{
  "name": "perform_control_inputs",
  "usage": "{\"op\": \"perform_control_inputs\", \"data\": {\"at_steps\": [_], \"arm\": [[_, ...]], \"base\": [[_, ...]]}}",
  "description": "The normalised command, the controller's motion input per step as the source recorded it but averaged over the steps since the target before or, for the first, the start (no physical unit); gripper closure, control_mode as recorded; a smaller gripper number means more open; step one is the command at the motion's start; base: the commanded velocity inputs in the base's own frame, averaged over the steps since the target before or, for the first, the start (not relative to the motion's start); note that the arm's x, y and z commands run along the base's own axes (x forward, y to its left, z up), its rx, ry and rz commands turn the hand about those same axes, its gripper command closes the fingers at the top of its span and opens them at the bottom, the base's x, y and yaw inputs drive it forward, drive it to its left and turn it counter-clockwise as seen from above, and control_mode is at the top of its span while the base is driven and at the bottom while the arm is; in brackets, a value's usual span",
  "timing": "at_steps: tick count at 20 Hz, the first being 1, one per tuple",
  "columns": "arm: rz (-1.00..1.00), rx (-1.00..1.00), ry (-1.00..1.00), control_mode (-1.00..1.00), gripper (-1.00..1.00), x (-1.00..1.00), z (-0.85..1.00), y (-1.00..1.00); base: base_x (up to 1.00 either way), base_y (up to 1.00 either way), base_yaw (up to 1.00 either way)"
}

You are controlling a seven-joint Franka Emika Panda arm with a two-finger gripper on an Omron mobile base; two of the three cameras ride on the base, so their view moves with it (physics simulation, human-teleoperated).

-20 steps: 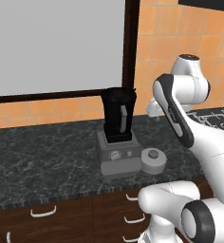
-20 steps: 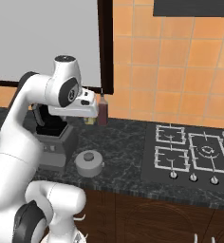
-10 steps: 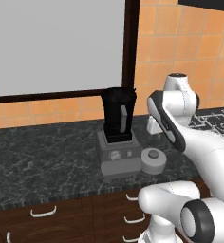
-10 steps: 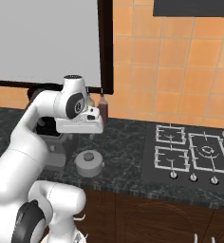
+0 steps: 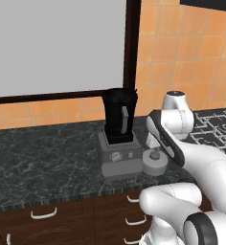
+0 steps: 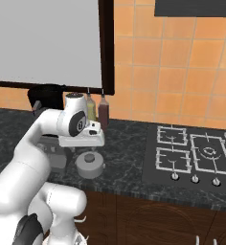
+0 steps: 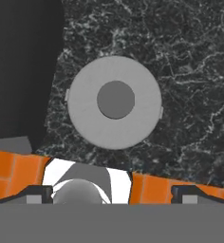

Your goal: Close the lid blender by securely placing the lid on top.

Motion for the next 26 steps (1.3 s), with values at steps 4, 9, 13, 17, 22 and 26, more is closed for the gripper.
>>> {"op": "perform_control_inputs", "data": {"at_steps": [4, 9, 13, 17, 22, 26], "arm": [[0.02, 0.0, -0.07, -1.0, -1.0, 0.14, -0.41, 0.0], [0.0, 0.0, -0.04, -1.0, -1.0, 0.22, -0.32, 0.01], [0.0, 0.0, -0.01, -1.0, -1.0, 0.21, -0.21, 0.01], [0.0, 0.0, 0.0, -1.0, -1.0, 0.23, -0.08, 0.0], [0.0, 0.0, 0.0, -1.0, -1.0, 0.17, -0.12, 0.06], [0.0, 0.0, 0.0, -1.0, -1.0, 0.07, -0.12, 0.02]], "base": [[0.0, 0.0, 0.0], [0.0, 0.0, 0.0], [0.0, 0.0, 0.0], [0.0, 0.0, 0.0], [0.0, 0.0, 0.0], [0.0, 0.0, 0.0]]}}
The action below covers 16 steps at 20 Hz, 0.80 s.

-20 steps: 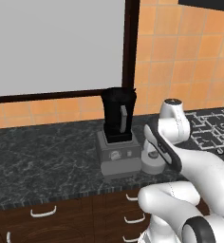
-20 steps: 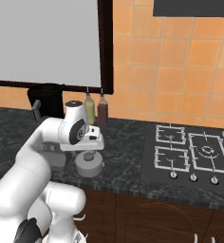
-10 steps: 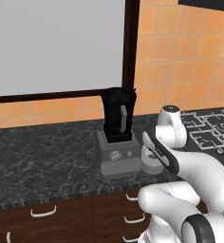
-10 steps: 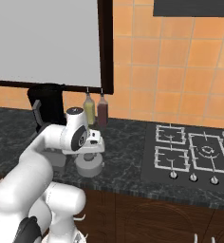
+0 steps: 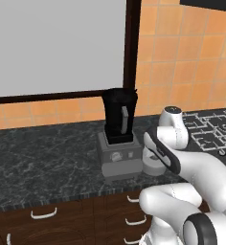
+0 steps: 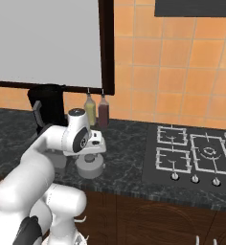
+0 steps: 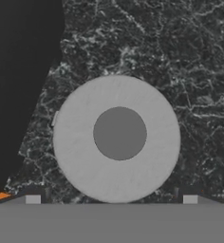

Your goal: Close the lid blender by securely placing the lid on top.

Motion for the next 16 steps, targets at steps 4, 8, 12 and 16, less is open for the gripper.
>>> {"op": "perform_control_inputs", "data": {"at_steps": [4, 8, 12, 16], "arm": [[0.0, 0.0, 0.04, -1.0, -1.0, 0.2, 0.0, 0.0], [0.0, 0.0, 0.16, -1.0, -1.0, 0.03, -0.07, 0.0], [0.0, 0.0, 0.12, -1.0, -1.0, 0.02, -0.36, 0.0], [0.0, 0.0, 0.0, -1.0, -1.0, 0.21, -0.27, 0.0]], "base": [[0.0, 0.0, 0.0], [0.0, 0.0, 0.0], [0.0, 0.0, 0.0], [0.0, 0.0, 0.0]]}}
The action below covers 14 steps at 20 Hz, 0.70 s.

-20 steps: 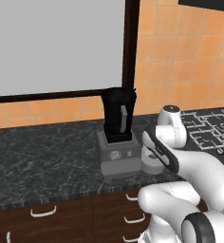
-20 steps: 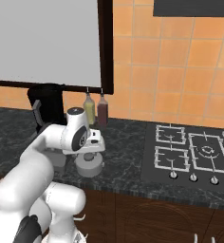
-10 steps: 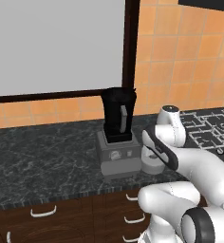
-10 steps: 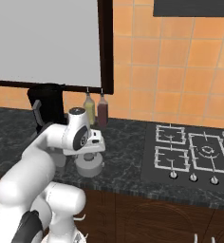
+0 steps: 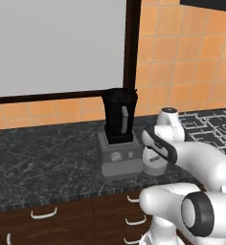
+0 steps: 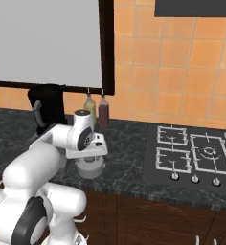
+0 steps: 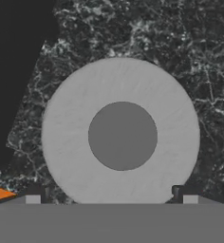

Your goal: Close the lid blender by securely placing the lid on top.

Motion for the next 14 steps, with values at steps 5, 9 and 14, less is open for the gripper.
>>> {"op": "perform_control_inputs", "data": {"at_steps": [5, 9, 14], "arm": [[-0.02, 0.0, 0.0, -1.0, -1.0, 0.32, -0.18, 0.07], [0.0, 0.0, 0.0, -1.0, -1.0, 0.18, -0.18, 0.05], [0.0, 0.0, 0.03, -1.0, 1.0, 0.08, -0.31, 0.03]], "base": [[0.0, 0.0, 0.0], [0.0, 0.0, 0.0], [0.0, 0.0, 0.0]]}}
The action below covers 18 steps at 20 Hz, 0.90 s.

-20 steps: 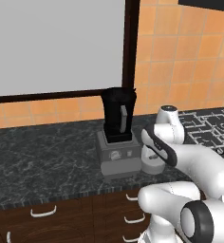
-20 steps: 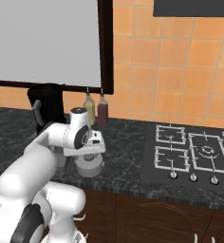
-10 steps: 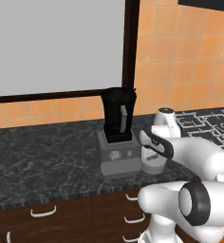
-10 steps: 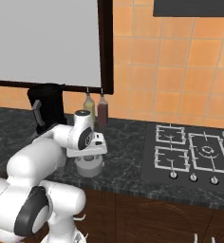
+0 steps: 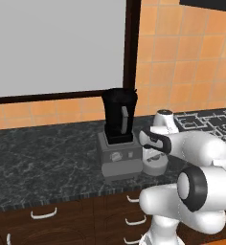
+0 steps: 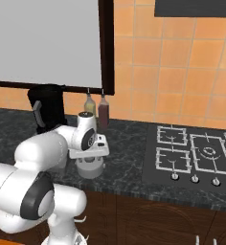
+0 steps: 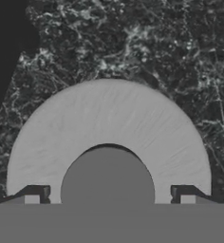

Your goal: Close the lid blender by securely placing the lid on top.

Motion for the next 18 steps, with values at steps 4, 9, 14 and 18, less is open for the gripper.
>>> {"op": "perform_control_inputs", "data": {"at_steps": [4, 9, 14, 18], "arm": [[0.0, 0.0, 0.0, -1.0, 1.0, 0.01, -0.06, 0.0], [0.0, 0.0, 0.0, -1.0, 1.0, 0.0, 0.0, 0.0], [-0.01, 0.03, -0.03, -1.0, 1.0, -0.01, 0.38, -0.05], [-0.11, 0.0, -0.01, -1.0, 1.0, -0.17, 0.79, -0.4]], "base": [[0.0, 0.0, 0.0], [0.0, 0.0, 0.0], [0.0, 0.0, 0.0], [0.0, 0.0, 0.0]]}}
